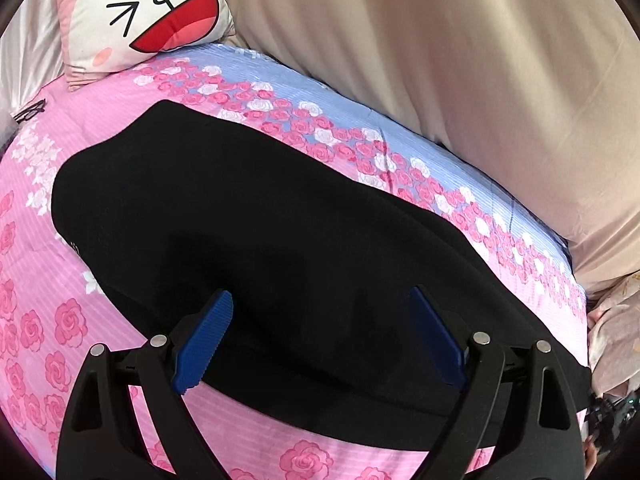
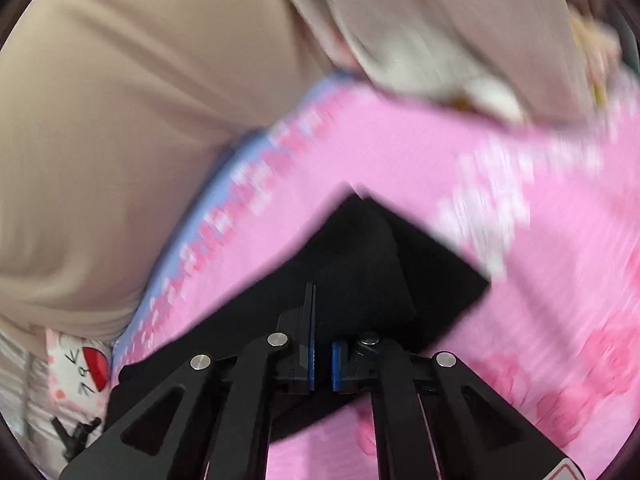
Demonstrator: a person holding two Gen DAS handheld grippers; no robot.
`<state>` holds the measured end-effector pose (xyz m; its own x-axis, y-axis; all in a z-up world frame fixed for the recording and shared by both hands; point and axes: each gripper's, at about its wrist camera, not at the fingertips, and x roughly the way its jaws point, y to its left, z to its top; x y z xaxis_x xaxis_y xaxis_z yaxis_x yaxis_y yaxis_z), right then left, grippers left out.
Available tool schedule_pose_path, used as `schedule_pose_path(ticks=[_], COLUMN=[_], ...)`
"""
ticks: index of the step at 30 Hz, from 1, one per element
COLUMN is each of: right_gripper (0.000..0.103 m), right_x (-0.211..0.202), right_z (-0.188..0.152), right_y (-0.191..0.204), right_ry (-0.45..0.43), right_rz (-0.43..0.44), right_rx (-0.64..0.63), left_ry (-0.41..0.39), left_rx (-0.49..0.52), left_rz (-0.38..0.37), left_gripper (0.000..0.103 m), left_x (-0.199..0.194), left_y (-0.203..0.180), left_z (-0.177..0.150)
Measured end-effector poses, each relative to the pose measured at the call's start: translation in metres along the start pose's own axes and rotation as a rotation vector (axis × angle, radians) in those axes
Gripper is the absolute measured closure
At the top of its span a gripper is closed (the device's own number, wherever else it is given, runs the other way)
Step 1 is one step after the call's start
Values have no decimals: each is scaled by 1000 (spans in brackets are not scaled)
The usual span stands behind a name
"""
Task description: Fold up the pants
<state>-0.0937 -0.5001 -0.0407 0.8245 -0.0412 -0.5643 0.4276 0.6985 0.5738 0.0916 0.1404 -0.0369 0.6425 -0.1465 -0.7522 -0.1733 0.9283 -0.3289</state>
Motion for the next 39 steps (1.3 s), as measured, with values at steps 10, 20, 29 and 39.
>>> schedule_pose_path(ticks=[10,20,29,39], right_gripper=[63,54,48,48], right_x=[-20,-47,-35,-28], right_z=[-26,-99,-131,-133], right_y=[-43,18,77,101], right_ry=[-48,7,70,81], right_rz=[-153,-100,-9,26], right_rx=[126,-34,-130,-161], left_ry=[6,145,209,131], left_rx=[-268,-362,-405,-252], left_rz=[32,-165,-168,-102], left_gripper=[16,15,10,95], left_x=[-39,-24,15,18], left_y=[124,151,140,122], left_z=[11,38,57,84])
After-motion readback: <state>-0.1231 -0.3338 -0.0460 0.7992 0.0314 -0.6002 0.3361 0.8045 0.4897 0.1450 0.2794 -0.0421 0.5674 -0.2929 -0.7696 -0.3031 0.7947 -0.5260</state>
